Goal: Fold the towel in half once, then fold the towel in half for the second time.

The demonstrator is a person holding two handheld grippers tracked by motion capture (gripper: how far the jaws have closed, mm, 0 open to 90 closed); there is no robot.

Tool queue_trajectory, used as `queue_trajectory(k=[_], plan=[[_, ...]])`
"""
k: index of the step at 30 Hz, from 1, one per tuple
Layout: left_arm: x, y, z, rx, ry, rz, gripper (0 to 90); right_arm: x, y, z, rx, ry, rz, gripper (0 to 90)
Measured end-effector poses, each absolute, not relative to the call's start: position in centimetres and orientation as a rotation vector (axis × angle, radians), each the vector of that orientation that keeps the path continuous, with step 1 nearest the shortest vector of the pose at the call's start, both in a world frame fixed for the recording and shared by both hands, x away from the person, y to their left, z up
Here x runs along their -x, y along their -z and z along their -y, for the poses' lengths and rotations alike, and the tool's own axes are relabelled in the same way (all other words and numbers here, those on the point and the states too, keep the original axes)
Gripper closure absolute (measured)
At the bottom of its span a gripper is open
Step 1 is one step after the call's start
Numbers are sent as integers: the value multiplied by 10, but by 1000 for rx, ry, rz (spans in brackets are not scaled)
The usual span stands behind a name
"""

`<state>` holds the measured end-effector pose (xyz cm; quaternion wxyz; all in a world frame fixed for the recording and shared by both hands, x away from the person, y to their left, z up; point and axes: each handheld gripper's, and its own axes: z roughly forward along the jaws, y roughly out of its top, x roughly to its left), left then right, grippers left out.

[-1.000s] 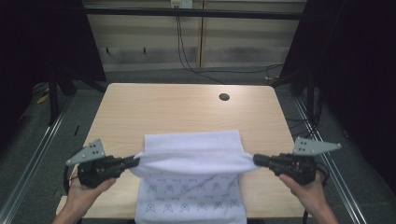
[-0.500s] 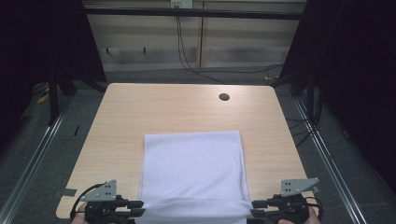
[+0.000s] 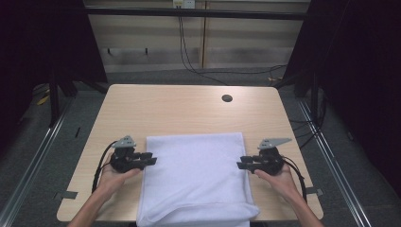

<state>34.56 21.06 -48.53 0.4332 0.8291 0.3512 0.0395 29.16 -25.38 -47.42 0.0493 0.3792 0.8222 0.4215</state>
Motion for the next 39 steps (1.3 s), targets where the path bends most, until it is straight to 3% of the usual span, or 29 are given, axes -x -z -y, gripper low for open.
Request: queue_trajectory(k=[3, 7, 12, 19, 28, 33, 39], plan=[[-360, 496, -203, -2119, -117, -904, 659, -316, 484, 241, -1175, -1200, -2518, 638], [-358, 502, -204, -2145, -145, -895, 776, -331, 498, 231, -1159, -1100, -2537, 712], [-344, 501, -207, -2173, -122, -860, 856, -322, 499, 233, -1151, -1104, -2544, 806], [-327, 502, -211, -2160, -84, -832, 855, -297, 496, 234, -1128, -1107, -2614, 808], [-313, 498, -215, -2170, -40, -835, 778, -285, 486, 241, -1122, -1184, -2599, 732], [-322, 487, -227, -2079, -86, -870, 733, -319, 473, 261, -1209, -1184, -2414, 671], [-349, 486, -237, -2014, -149, -954, 637, -359, 484, 271, -1292, -1205, -2400, 585]])
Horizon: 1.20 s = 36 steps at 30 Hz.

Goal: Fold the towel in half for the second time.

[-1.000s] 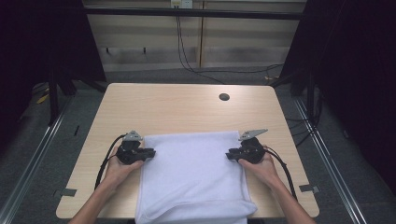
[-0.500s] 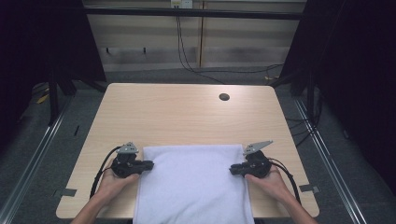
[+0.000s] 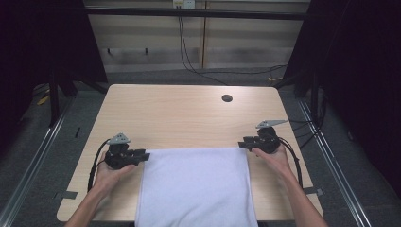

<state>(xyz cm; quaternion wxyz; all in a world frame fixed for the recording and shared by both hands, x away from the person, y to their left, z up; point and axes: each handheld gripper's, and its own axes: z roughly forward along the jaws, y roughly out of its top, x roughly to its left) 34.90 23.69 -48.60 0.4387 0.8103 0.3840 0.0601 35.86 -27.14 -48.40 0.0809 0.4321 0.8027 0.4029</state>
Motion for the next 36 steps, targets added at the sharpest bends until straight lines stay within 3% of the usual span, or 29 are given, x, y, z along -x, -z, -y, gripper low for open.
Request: queue_trajectory(k=[4, 7, 10, 12, 16, 18, 30, 36], plan=[[-362, 489, -237, -2002, -148, -973, 525, -362, 495, 270, -1294, -1184, -2449, 576], [-366, 495, -233, -2092, -183, -1011, 439, -360, 501, 267, -1301, -1172, -2493, 581], [-368, 502, -234, -2076, -168, -1027, 403, -357, 501, 262, -1279, -1143, -2499, 611], [-367, 502, -233, -2087, -164, -1013, 438, -354, 501, 260, -1251, -1123, -2511, 686], [-362, 503, -226, -2126, -132, -926, 778, -351, 500, 259, -1248, -1133, -2541, 820], [-361, 501, -225, -2124, -128, -935, 842, -351, 500, 259, -1255, -1156, -2542, 848], [-387, 468, -233, -1936, -204, -942, 854, -372, 457, 275, -1250, -1332, -2338, 864], [-410, 427, -227, -1863, -283, -906, 854, -391, 427, 278, -1241, -1332, -2261, 864]])
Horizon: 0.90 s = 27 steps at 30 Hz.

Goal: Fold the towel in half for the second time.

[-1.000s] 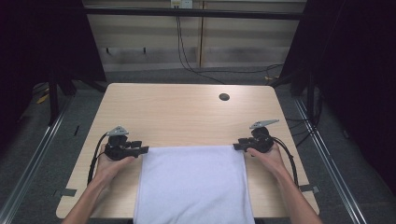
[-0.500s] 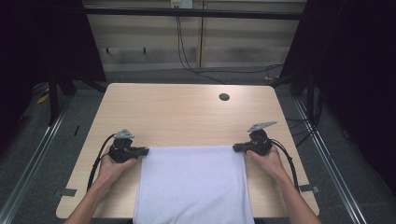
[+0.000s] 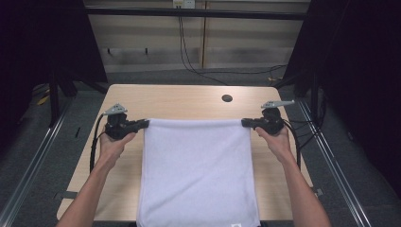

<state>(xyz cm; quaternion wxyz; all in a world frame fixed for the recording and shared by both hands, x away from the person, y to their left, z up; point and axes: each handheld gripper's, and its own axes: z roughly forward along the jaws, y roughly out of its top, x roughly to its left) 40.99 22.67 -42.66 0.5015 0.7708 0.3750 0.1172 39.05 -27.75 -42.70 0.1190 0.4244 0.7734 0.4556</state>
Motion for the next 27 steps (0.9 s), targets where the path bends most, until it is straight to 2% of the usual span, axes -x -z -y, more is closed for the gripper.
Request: queue_trajectory(k=[12, 16, 23, 27], plan=[[-437, 406, -226, -1817, -317, -964, 854, -418, 394, 275, -1229, -1341, -2182, 867], [-434, 391, -228, -1801, -317, -910, 855, -420, 381, 272, -1205, -1396, -2141, 869], [-407, 403, -238, -1869, -324, -839, 855, -392, 382, 274, -1151, -1482, -2146, 869], [-388, 405, -245, -1829, -283, -796, 855, -372, 387, 274, -1110, -1506, -2176, 869]])
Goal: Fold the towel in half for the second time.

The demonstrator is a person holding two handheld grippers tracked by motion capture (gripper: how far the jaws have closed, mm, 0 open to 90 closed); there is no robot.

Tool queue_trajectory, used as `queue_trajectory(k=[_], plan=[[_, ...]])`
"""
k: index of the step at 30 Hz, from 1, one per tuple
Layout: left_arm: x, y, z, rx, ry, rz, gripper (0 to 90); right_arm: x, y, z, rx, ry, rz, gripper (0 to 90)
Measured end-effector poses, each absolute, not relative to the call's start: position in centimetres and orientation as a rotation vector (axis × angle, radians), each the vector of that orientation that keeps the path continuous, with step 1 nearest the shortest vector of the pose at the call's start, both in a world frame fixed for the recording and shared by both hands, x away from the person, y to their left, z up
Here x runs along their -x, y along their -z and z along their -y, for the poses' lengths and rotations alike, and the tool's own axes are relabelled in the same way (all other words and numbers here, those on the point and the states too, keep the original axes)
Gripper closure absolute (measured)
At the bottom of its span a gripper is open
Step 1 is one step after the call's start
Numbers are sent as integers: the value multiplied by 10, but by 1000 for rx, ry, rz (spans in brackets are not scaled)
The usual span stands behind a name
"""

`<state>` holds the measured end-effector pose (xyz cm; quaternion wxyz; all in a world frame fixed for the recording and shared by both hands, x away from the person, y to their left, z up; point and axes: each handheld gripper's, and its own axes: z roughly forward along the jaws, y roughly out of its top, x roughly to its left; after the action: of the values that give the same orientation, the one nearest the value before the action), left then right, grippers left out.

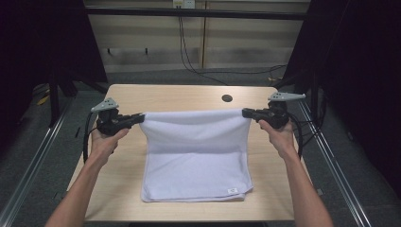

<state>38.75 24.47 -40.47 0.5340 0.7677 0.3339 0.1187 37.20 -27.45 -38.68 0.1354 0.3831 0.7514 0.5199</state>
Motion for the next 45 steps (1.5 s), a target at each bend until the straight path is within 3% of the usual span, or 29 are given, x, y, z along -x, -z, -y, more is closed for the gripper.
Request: queue_trajectory(k=[17, 21, 30, 34, 40, 45], plan=[[-309, 413, -247, -1878, -198, -689, 856, -291, 383, 287, -985, -1509, -2310, 868], [-291, 431, -251, -1880, -140, -700, 855, -270, 397, 285, -993, -1511, -2329, 867], [-254, 480, -246, -2075, -20, -717, 839, -230, 449, 278, -1057, -1400, -2502, 823], [-242, 481, -247, -2103, 11, -726, 808, -216, 461, 277, -1051, -1300, -2574, 729], [-227, 482, -249, -2148, 30, -701, 721, -197, 471, 276, -1073, -1303, -2624, 674], [-220, 469, -253, -2032, -33, -729, 635, -196, 466, 283, -1098, -1360, -2480, 634]])
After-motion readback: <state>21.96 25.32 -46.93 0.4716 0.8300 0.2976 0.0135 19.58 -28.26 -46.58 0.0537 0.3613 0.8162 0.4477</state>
